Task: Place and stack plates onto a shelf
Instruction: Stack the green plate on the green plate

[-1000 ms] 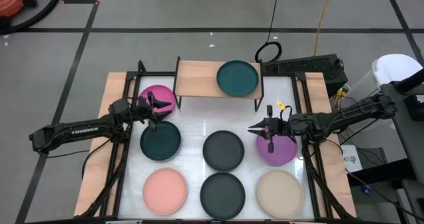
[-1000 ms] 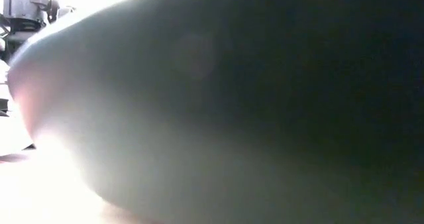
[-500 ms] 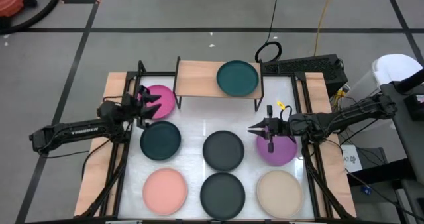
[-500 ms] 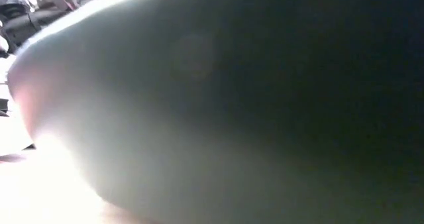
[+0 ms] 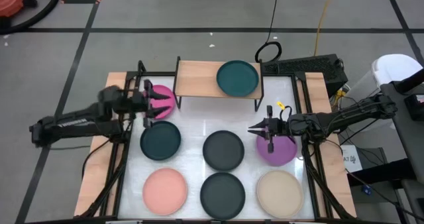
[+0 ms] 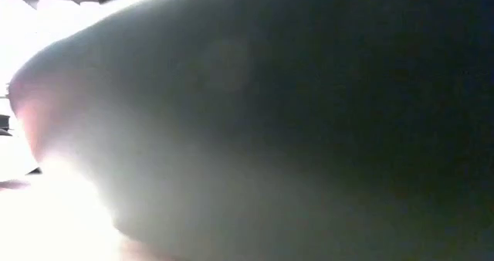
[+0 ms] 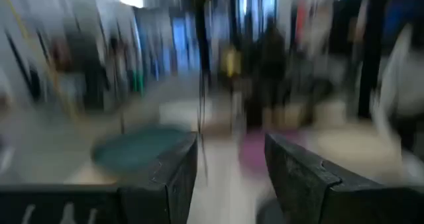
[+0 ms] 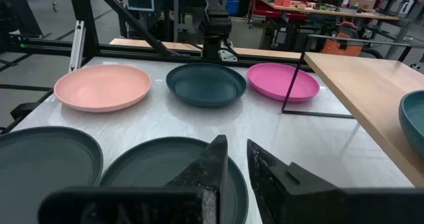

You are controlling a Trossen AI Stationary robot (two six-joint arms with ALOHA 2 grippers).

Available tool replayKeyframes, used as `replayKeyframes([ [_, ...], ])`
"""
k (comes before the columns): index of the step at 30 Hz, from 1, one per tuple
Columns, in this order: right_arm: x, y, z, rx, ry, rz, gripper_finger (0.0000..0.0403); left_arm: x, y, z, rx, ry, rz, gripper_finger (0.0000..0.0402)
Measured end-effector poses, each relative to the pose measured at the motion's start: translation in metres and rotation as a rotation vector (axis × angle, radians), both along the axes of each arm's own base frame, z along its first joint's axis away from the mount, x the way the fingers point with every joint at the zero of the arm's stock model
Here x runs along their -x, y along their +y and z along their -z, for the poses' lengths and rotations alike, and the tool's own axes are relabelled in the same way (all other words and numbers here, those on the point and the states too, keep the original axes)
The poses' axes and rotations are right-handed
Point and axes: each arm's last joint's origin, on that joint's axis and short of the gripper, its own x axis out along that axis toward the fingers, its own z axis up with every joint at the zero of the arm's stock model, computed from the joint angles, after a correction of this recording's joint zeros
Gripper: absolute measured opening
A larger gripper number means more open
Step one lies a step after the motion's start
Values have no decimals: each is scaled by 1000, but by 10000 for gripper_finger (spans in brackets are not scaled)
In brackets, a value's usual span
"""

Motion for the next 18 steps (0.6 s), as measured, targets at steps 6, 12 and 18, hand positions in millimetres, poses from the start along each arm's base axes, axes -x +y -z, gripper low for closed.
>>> replayKeyframes([
  [6, 0, 0, 0, 6, 6, -1, 45, -28, -19, -2, 73, 427, 17, 182],
  [12, 0, 0, 1, 4, 6, 0, 45, -62, -56, 33, 239, 773, 44, 182],
  [18, 0, 0, 0, 2, 5, 1, 45, -86, -98, 59, 334, 1016, -45, 182],
])
